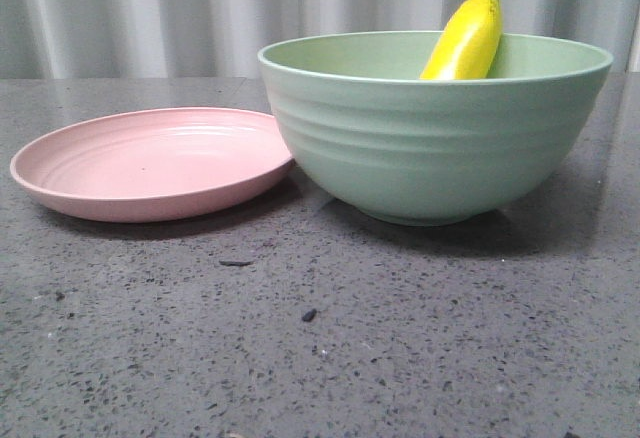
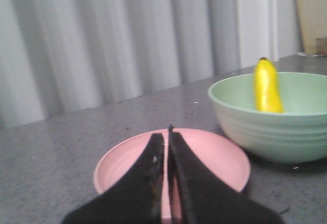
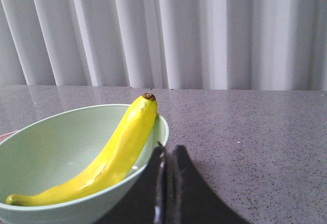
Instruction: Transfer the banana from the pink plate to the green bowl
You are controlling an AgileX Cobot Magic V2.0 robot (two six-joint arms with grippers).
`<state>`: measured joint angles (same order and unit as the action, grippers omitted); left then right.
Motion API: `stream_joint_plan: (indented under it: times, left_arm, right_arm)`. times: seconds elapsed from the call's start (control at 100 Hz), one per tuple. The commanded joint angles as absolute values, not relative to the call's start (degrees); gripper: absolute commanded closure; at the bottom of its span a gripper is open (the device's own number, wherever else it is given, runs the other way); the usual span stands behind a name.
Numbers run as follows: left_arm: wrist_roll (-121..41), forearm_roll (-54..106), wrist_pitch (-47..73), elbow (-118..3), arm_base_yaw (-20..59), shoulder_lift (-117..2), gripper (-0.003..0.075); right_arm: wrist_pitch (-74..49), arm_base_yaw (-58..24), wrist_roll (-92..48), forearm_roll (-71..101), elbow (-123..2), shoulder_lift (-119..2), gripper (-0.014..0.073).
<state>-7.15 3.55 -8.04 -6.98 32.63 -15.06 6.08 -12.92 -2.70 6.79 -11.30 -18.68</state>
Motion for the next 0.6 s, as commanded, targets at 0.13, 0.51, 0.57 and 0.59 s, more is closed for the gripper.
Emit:
stream_joint_plan:
  times: [0.13, 0.51, 0.57, 0.59]
  left_arm:
    - [-6.66, 4.25, -12.74, -0.97, 19.00, -6.92, 0.0741]
    - [-6.66, 7.08, 8.48, 0.73, 1.61, 1.91, 0.0741]
    - [-6.66, 7.08, 12.85, 0.73, 1.17, 1.91, 0.0741]
    - [-6.66, 7.08, 14.72, 0.73, 1.17, 1.91, 0.0741]
  right_arm:
    - [11.12, -12.80, -3.00, 6.16, -12.88, -18.94, 0.0656]
    - [11.12, -12.80, -3.00, 6.16, -12.88, -18.94, 0.0656]
    - [11.12, -12.80, -3.00, 6.16, -12.88, -18.94, 0.0656]
    - [11.12, -12.80, -3.00, 6.16, -12.88, -18.94, 0.0656]
